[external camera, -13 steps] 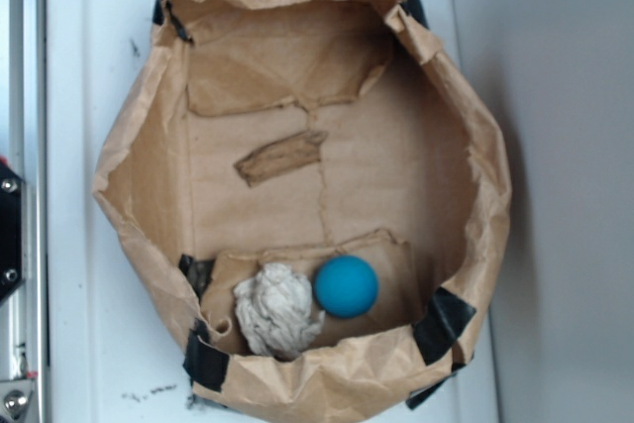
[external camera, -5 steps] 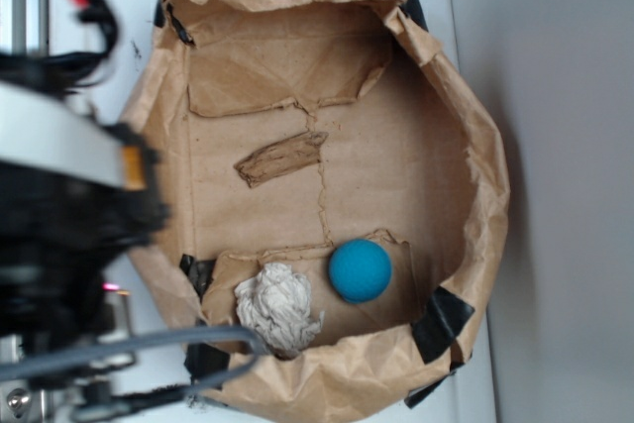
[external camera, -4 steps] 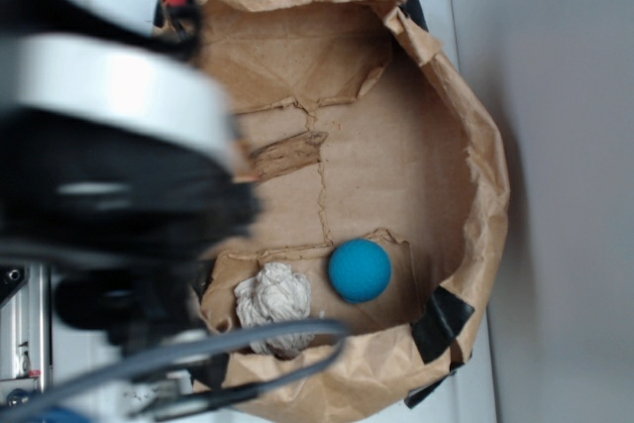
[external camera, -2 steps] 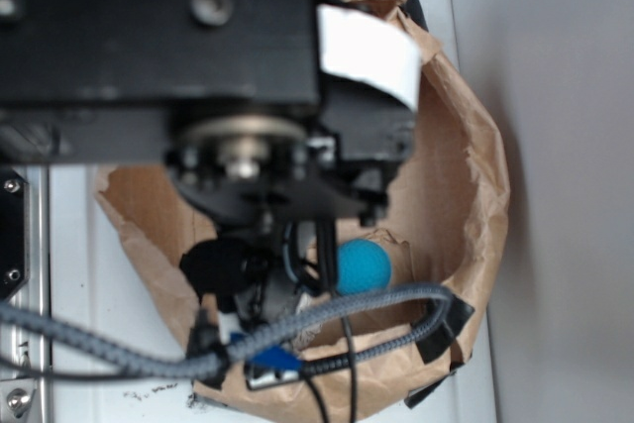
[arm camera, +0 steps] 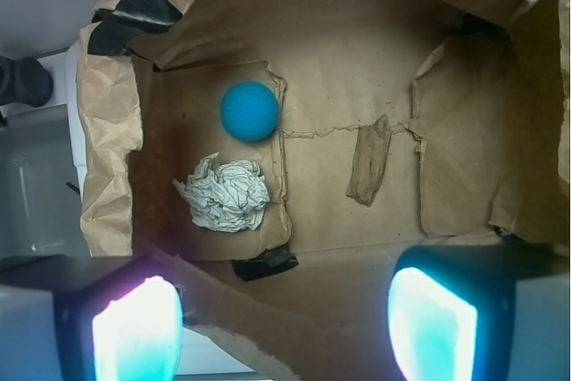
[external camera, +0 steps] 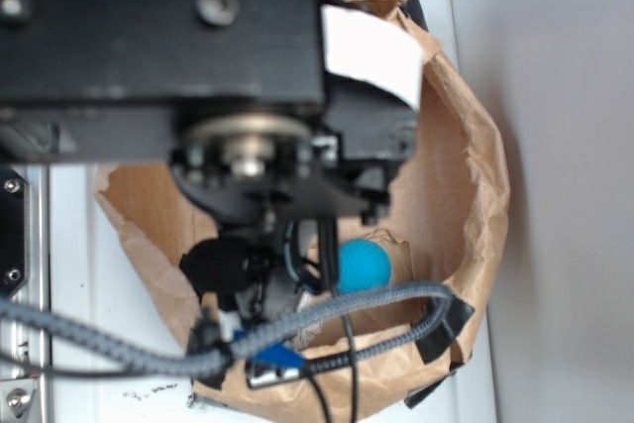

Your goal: Grab the blue ball.

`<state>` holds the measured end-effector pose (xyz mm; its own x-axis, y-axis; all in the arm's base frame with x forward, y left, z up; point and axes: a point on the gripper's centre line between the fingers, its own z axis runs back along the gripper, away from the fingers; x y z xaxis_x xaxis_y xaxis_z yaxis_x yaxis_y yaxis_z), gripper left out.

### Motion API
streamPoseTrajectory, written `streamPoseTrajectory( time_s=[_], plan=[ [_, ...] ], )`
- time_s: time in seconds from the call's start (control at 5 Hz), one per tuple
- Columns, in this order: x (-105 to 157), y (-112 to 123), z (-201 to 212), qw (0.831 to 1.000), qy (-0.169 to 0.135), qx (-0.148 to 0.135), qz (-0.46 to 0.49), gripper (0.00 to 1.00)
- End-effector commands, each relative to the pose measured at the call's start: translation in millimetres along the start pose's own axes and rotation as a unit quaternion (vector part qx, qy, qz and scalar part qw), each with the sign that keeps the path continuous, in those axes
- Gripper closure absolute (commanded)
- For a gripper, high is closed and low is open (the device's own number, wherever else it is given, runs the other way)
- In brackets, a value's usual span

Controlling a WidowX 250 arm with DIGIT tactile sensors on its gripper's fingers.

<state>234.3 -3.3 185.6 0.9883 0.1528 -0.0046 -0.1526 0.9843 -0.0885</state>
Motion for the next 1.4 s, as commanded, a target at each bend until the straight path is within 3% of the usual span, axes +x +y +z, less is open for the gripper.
streamPoseTrajectory(
  time_s=[0.0,0.2,0.4,0.8,1.2],
  plan=[
    [17,44,-70,0.998,-0.032,0.061,0.005,0.0],
    [20,41,-96,0.995,-0.027,0.092,-0.012,0.0],
    [31,29,-101,0.996,-0.018,0.087,-0.014,0.0],
    [43,-2,-57,0.998,-0.043,-0.014,-0.032,0.0],
    [62,-14,-56,0.996,-0.08,-0.046,-0.018,0.0]
  ],
)
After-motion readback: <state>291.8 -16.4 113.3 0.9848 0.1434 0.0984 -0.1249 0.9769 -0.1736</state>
